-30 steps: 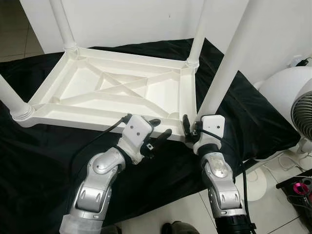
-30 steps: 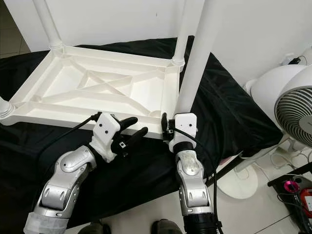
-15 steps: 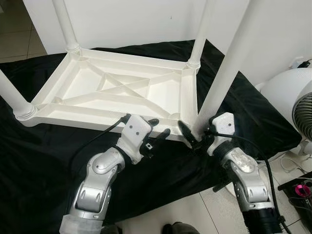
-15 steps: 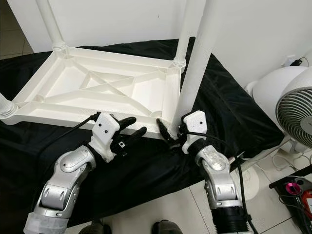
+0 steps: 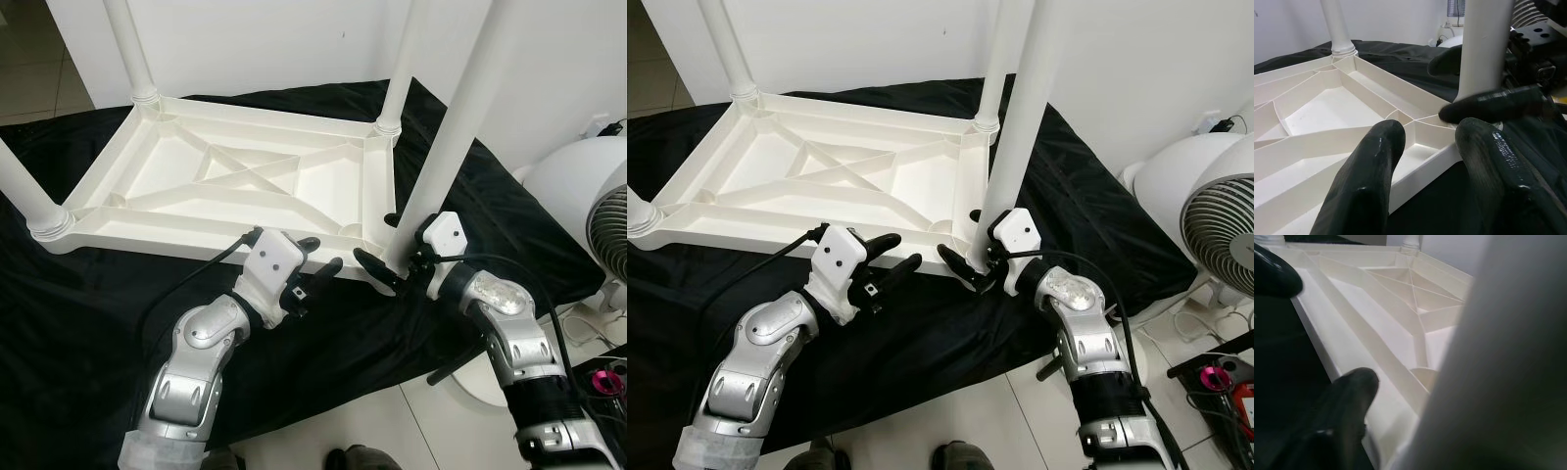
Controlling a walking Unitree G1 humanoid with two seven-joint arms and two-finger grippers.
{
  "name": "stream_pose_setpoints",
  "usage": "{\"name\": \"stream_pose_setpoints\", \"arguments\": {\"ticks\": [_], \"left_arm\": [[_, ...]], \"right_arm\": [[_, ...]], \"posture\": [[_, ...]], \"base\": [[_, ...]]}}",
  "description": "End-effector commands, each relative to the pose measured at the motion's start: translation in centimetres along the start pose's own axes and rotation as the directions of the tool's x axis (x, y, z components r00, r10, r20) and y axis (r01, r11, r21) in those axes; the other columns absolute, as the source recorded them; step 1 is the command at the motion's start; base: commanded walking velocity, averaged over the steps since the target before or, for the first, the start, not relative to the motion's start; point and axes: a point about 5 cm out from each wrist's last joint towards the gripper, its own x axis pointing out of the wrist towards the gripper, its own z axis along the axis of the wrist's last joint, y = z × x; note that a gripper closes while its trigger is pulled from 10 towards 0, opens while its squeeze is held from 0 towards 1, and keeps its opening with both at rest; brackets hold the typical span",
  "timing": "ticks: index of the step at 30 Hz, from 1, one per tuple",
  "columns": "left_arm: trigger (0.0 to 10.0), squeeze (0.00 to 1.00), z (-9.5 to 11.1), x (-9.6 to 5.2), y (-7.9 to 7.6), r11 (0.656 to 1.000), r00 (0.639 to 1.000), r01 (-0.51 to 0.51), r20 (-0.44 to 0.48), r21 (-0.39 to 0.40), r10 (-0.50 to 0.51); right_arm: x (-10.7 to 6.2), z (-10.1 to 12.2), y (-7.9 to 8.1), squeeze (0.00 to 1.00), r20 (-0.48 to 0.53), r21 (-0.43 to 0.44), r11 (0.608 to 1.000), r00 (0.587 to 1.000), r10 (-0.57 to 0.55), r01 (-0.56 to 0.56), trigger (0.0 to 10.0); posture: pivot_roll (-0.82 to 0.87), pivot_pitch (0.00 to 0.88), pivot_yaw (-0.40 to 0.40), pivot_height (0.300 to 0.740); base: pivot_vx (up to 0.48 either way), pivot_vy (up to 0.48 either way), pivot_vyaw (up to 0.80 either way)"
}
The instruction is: Building children table
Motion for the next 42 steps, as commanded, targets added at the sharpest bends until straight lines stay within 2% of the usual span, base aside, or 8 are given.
{"name": "stream_pose_setpoints", "arguments": {"ticks": [1, 3, 11, 12, 14, 25, 36, 42], "left_arm": [[10.0, 0.0, 0.3, 0.0, 0.5, 0.993, 0.993, -0.115, 0.003, 0.002, 0.115], [10.0, 0.0, 0.2, -0.1, 0.6, 0.993, 0.993, -0.118, 0.001, 0.008, 0.118], [10.0, 0.0, 0.1, -0.2, 0.5, 0.993, 0.993, -0.115, -0.009, 0.023, 0.116], [10.0, 0.0, 0.0, -0.2, 0.5, 0.993, 0.994, -0.113, -0.011, 0.026, 0.113], [10.0, 0.0, 0.0, -0.2, 0.5, 0.993, 0.994, -0.111, -0.011, 0.028, 0.111], [10.0, 0.0, -0.1, -0.1, 0.3, 0.993, 0.994, -0.113, -0.009, 0.024, 0.113], [10.0, 0.0, -0.2, -0.3, 0.1, 0.992, 0.992, -0.124, -0.011, 0.019, 0.124], [10.0, 0.0, -0.2, -0.1, -0.1, 0.993, 0.993, -0.114, -0.005, 0.014, 0.115]], "right_arm": [[0.3, -0.7, 0.6, 0.0, -0.035, 0.024, 0.999, 0.998, 0.043, -0.042, 3.0], [0.2, -1.1, 0.5, 0.0, -0.048, 0.03, 0.998, 0.997, 0.065, -0.063, 0.0], [-0.4, -1.8, 1.0, 0.0, -0.053, 0.079, 0.993, 0.994, 0.092, -0.088, 0.0], [-0.5, -1.7, 1.2, 0.0, -0.045, 0.098, 0.993, 0.996, 0.076, -0.071, 8.9], [-0.6, -1.6, 1.4, 0.0, -0.033, 0.126, 0.991, 0.998, 0.047, -0.043, 10.0], [-0.1, -1.1, 1.5, 0.0, -0.049, 0.186, 0.947, 0.965, -0.257, 0.262, 10.0], [1.5, -0.5, 5.1, 0.0, -0.206, 0.259, 0.616, 0.666, -0.717, 0.744, 10.0], [2.5, 0.0, 5.8, 0.0, -0.197, 0.28, 0.627, 0.683, -0.703, 0.727, 10.0]], "posture": [[-0.01, 0.056, -0.032, 0.74], [-0.01, 0.055, -0.034, 0.74], [-0.01, 0.052, -0.034, 0.74], [-0.02, 0.052, -0.037, 0.74], [-0.02, 0.052, -0.037, 0.74], [-0.02, 0.055, -0.053, 0.74], [-0.01, 0.039, -0.081, 0.74], [-0.01, 0.034, -0.08, 0.74]], "base": [[0.0, 0.0, 0.0], [0.0, 0.0, 0.0], [0.0, 0.0, 0.0], [0.0, 0.0, 0.0], [0.0, 0.0, 0.0], [0.0, 0.0, 0.0], [0.0, 0.0, 0.0], [0.0, 0.0, 0.0]]}}
